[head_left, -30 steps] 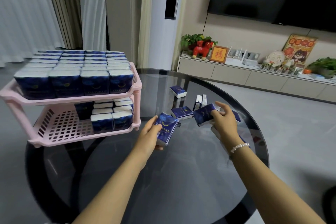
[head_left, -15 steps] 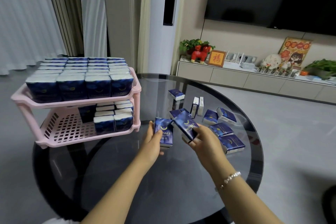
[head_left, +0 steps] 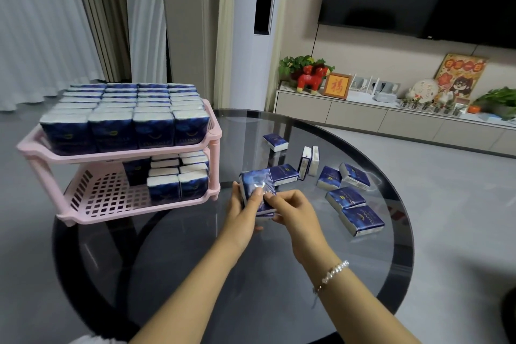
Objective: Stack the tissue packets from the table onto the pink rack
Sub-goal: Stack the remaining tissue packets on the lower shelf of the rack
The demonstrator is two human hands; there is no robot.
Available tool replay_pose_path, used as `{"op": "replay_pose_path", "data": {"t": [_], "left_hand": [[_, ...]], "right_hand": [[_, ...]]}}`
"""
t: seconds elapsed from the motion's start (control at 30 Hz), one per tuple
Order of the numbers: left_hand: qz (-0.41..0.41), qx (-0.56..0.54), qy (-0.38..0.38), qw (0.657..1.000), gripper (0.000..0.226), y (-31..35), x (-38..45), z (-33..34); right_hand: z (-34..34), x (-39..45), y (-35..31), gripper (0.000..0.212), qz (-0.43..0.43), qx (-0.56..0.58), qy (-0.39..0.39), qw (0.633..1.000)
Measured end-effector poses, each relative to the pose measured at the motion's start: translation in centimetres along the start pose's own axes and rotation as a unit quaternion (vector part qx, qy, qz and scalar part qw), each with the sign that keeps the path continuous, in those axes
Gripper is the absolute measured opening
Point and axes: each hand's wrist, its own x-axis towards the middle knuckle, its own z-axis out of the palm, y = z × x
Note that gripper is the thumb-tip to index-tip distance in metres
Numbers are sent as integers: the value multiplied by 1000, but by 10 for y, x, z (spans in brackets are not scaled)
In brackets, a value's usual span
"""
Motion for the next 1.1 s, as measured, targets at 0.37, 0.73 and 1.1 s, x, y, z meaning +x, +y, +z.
{"op": "replay_pose_path", "data": {"t": [0.37, 0.73, 1.1], "left_hand": [[-48, -50, 86, 994, 48, 5, 14, -10], [-35, -27, 86, 995, 48, 12, 6, -11], [-74, -18, 41, 996, 48, 14, -13, -29]], "right_hand": [[-17, 125, 14, 54, 13, -379, 108, 919], [-4, 126, 29, 65, -16, -363, 90, 927], [-22, 55, 0, 42, -31, -35, -14, 999]]}}
